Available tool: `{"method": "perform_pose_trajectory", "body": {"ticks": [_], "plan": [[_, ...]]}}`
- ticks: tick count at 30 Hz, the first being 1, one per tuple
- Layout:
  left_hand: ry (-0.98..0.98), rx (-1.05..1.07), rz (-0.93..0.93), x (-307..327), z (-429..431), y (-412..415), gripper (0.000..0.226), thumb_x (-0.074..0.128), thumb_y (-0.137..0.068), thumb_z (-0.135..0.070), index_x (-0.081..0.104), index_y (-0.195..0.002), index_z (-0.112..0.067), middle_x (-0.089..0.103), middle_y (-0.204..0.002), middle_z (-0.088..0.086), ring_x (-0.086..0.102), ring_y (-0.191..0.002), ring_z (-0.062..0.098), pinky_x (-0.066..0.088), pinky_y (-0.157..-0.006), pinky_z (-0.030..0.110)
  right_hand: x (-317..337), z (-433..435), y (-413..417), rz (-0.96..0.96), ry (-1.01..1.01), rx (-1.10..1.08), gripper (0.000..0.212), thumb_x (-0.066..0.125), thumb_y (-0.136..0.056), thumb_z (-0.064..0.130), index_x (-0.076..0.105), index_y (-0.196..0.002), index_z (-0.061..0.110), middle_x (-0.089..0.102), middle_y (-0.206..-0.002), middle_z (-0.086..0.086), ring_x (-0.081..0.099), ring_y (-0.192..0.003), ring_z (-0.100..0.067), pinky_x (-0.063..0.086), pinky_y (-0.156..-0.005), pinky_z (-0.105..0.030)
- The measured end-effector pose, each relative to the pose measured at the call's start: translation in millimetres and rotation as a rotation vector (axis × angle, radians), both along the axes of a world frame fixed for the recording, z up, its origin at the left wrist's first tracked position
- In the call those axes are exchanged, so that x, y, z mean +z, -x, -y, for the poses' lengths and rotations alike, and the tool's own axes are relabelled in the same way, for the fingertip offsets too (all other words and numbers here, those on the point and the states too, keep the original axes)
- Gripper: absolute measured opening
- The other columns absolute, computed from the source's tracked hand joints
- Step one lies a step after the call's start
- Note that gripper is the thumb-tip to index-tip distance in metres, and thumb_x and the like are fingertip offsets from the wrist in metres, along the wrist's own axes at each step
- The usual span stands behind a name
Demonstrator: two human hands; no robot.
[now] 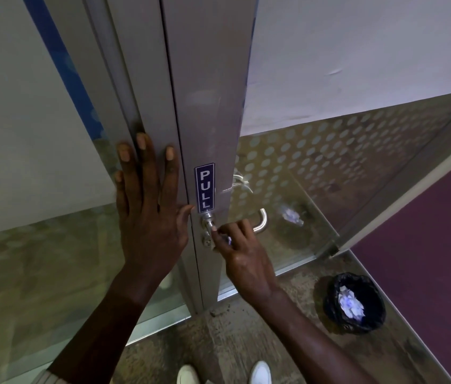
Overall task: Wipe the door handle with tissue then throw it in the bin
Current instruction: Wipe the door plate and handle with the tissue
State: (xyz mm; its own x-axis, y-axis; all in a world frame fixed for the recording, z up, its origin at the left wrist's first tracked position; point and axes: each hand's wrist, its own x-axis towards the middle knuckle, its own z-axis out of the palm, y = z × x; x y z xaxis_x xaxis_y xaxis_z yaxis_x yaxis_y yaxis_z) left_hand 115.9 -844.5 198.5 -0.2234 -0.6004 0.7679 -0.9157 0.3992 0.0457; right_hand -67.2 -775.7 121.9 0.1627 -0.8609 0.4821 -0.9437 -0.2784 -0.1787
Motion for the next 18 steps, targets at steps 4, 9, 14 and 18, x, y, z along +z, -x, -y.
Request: {"method": "perform_pose_trajectory", "body": {"ticks": [4, 9, 14, 18], "plan": [[-0.013, -0.006, -0.005, 0.0, 0.6, -1.2, 0.126, 0.085, -0.092, -0.041, -0.005, -0.177, -0.020, -0.029, -0.182, 0.004, -0.028, -0.171, 0.027, -0.006, -0.143, 0.046, -0.8, -8.2, 11.8, -0.065, -0.013, -0.017, 0.048, 0.044, -0.094, 0.006, 0.072, -0.132, 0.010, 0.071, -0.116, -0.005, 0.065, -0.101, -0.029, 0.058, -0.057, -0.035], [-0.007, -0.001, -0.001, 1.5, -1.3, -0.4, 0.124, 0.086, -0.092, -0.039, -0.001, -0.178, -0.020, -0.028, -0.183, 0.004, -0.027, -0.171, 0.028, -0.007, -0.143, 0.044, 2.6, -6.4, 70.4, -0.018, 0.033, -0.061, 0.050, 0.064, -0.083, -0.011, 0.079, -0.123, 0.013, 0.076, -0.121, -0.005, 0.064, -0.099, -0.028, 0.061, -0.060, -0.036], [-0.008, 0.020, 0.007, 4.8, -3.2, 1.9, 0.120, 0.087, -0.091, -0.038, 0.007, -0.178, -0.018, -0.031, -0.181, 0.004, -0.030, -0.170, 0.027, -0.013, -0.141, 0.040, -3.6, -2.4, 72.0, -0.040, 0.026, -0.036, 0.043, 0.074, -0.086, -0.005, 0.077, -0.124, 0.015, 0.074, -0.117, -0.003, 0.058, -0.102, -0.024, 0.060, -0.062, -0.037], [-0.008, 0.031, 0.007, 5.1, -5.1, 3.3, 0.119, 0.085, -0.091, -0.040, 0.007, -0.178, -0.017, -0.031, -0.181, 0.004, -0.029, -0.171, 0.027, -0.010, -0.142, 0.042, -14.1, 0.2, 29.5, -0.036, 0.070, 0.046, 0.038, 0.065, -0.094, 0.000, 0.075, -0.128, 0.013, 0.073, -0.112, -0.002, 0.057, -0.101, -0.023, 0.055, -0.068, -0.031]]}}
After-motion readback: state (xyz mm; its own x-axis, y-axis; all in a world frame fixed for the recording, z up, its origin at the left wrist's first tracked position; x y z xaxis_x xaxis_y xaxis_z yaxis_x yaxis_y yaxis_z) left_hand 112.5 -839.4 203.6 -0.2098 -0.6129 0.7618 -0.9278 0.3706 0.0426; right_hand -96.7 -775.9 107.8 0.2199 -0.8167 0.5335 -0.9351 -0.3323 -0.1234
